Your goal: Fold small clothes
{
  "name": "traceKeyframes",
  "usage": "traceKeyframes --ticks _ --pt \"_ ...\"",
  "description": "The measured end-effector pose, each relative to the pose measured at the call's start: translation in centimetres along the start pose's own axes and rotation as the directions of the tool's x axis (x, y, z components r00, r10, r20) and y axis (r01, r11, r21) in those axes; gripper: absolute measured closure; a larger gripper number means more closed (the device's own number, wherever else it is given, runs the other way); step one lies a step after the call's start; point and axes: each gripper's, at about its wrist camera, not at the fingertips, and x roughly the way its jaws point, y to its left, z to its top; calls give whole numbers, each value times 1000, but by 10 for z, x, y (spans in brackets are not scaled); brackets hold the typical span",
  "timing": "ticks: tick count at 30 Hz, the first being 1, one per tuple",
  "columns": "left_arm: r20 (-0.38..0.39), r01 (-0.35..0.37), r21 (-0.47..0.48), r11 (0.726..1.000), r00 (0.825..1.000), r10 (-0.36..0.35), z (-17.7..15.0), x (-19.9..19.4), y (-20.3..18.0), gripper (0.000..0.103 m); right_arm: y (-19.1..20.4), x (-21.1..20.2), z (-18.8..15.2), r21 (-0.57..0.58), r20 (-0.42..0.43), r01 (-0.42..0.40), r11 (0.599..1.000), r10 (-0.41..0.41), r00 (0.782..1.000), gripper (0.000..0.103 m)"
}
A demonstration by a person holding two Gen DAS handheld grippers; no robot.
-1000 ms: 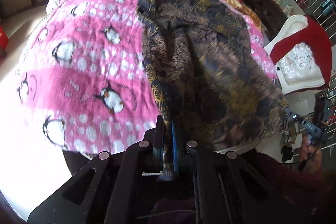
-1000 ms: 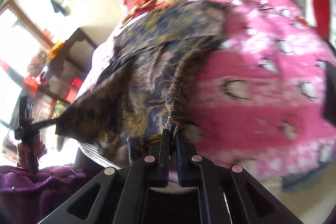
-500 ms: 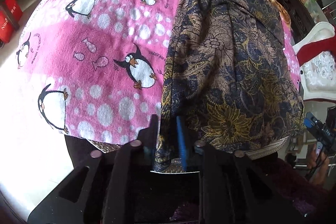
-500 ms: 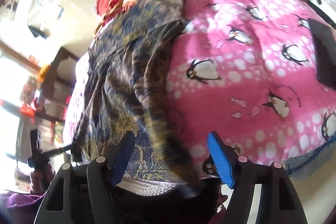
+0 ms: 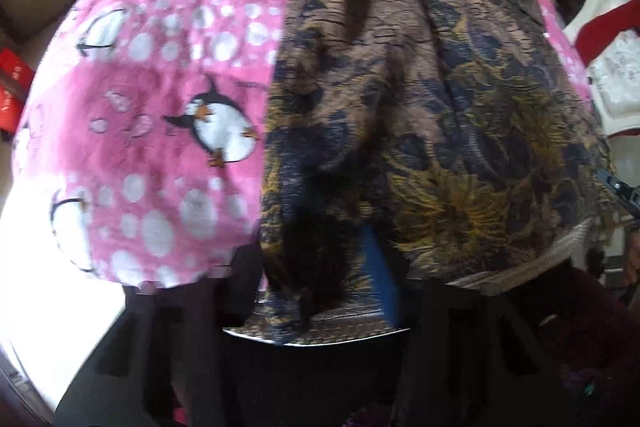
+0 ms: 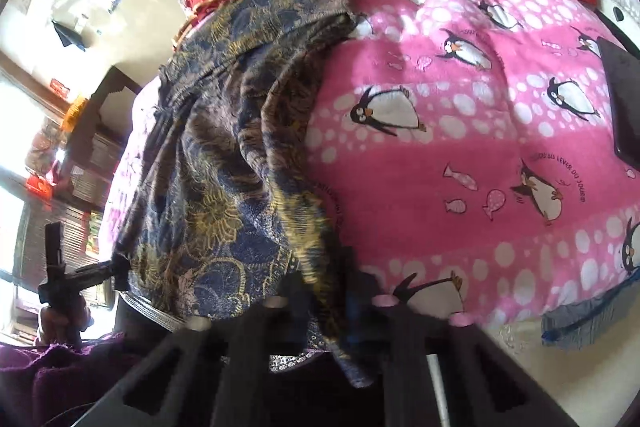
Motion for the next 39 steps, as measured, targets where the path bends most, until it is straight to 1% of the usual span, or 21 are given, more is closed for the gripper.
traceKeyframes --ticks 1,2,4,7,8,10,12,14,16,19,22,25,27,29,31,32,34,35,37,39 --pt "-25 43 -18 999 999 -44 1 2 2 99 -2 -7 1 18 22 -24 1000 24 999 98" --pt "-20 68 -28 997 997 -68 3 0 4 99 -4 -14 1 32 41 -51 998 49 998 98" --pt "27 117 -8 993 993 -117 3 -18 4 99 -2 -33 0 37 74 -100 994 97 992 99" --pt "110 201 18 979 973 -202 0 -56 8 99 9 -61 -10 3 100 -125 992 124 987 100" --pt "137 212 25 977 967 -213 -1 -67 11 99 12 -67 -13 -4 101 -134 991 134 986 100" --pt "141 195 21 981 970 -196 -2 -71 19 99 12 -70 -20 -10 92 -146 989 146 985 100" --pt "109 192 -22 981 976 -188 -5 -58 30 99 4 -58 -24 17 61 -118 993 117 991 100" --pt "70 200 -72 977 978 -195 -5 -42 36 99 -3 -41 -25 43 23 -108 993 108 994 100" --pt "60 214 -92 973 976 -209 -2 -36 36 99 -3 -30 -23 51 0 -109 993 109 994 100" --pt "91 252 -79 964 965 -245 8 -48 32 99 2 -27 -6 39 3 -135 990 135 991 100" --pt "150 281 -52 958 951 -270 30 -67 32 99 9 -37 28 21 63 -189 982 188 980 100" --pt "220 302 -41 953 933 -286 69 -82 30 99 14 -43 75 12 144 -232 973 228 963 100" --pt "275 311 -39 950 917 -289 100 -94 30 99 17 -41 110 3 190 -229 973 225 956 100" --pt "336 302 -35 953 901 -273 134 -104 31 99 18 -33 143 4 218 -224 974 218 951 100" --pt "377 293 -40 955 890 -257 169 -106 33 99 16 -19 185 24 236 -232 972 220 946 100" --pt "392 283 -45 958 887 -244 190 -104 32 99 15 -13 200 31 242 -227 973 213 946 100" --pt "406 254 -66 965 890 -206 225 -94 34 99 10 5 234 58 249 -214 975 194 949 100" --pt "406 251 -84 964 892 -197 241 -87 37 99 7 11 247 71 248 -216 974 193 949 100" --pt "391 252 -108 962 900 -192 276 -70 41 99 2 31 277 95 239 -206 974 178 955 100" --pt "385 216 -134 967 910 -150 303 -50 45 99 -4 52 304 124 228 -198 972 166 959 100"
